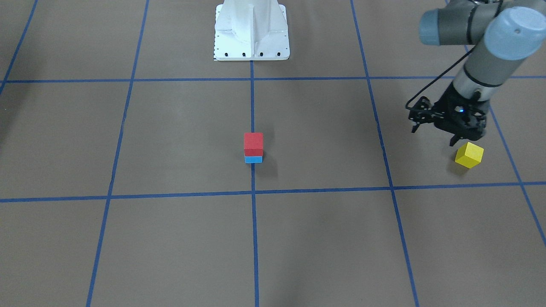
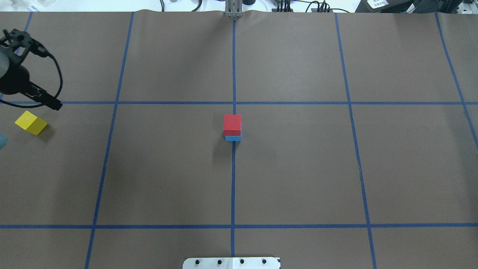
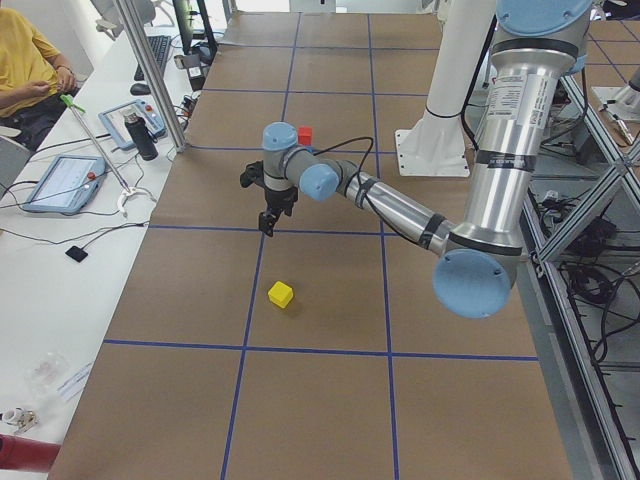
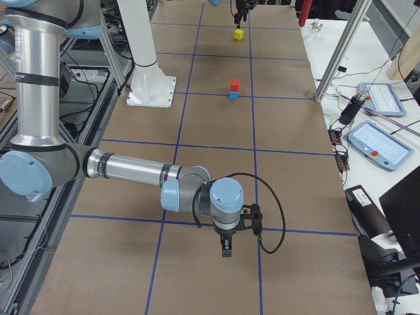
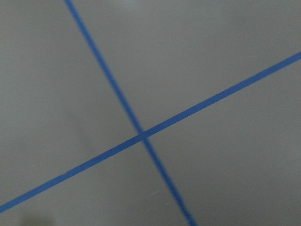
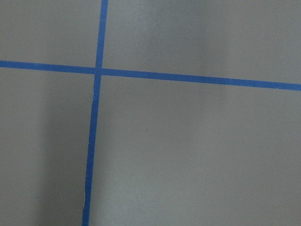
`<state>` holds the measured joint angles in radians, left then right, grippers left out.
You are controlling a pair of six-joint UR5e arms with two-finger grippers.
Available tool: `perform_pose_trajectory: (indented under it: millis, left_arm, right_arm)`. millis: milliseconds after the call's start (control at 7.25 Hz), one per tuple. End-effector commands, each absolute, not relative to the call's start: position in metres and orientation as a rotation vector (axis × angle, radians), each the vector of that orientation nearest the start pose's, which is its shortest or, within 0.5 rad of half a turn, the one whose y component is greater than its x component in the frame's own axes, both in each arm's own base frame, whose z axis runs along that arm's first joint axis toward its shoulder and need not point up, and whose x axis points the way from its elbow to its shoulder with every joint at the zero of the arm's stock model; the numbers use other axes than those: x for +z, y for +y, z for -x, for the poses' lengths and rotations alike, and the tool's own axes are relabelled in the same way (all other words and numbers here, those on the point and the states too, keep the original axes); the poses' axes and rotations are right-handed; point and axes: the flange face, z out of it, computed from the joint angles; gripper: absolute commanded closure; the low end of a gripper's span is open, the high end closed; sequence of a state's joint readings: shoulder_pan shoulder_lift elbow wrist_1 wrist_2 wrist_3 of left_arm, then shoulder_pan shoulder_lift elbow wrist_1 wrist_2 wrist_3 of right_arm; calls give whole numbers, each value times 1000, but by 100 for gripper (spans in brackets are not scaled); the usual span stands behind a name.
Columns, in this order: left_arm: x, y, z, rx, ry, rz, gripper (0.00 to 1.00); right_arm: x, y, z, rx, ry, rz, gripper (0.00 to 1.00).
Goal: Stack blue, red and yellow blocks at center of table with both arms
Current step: 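Lower the left gripper onto the yellow cube and close it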
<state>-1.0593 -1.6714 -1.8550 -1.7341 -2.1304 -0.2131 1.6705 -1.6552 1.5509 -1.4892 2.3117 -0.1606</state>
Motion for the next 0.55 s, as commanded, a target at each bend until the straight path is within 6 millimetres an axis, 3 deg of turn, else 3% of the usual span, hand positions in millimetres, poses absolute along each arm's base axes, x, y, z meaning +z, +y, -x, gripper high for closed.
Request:
perform_pose_trajectory:
  millis: [0,276,414]
  left_arm:
    - [548,-485,-170,446,706,-336,0]
    - [611,-490,-175,445,714,-349,0]
    - [614,-491,-177,397,728,-343,0]
  right_arm:
    - [701,-444,-111,-55,-736,-88,1]
    - [701,-445,-111,-55,-733,-97,1]
    - [701,-445,-111,-55,-733,-97,1]
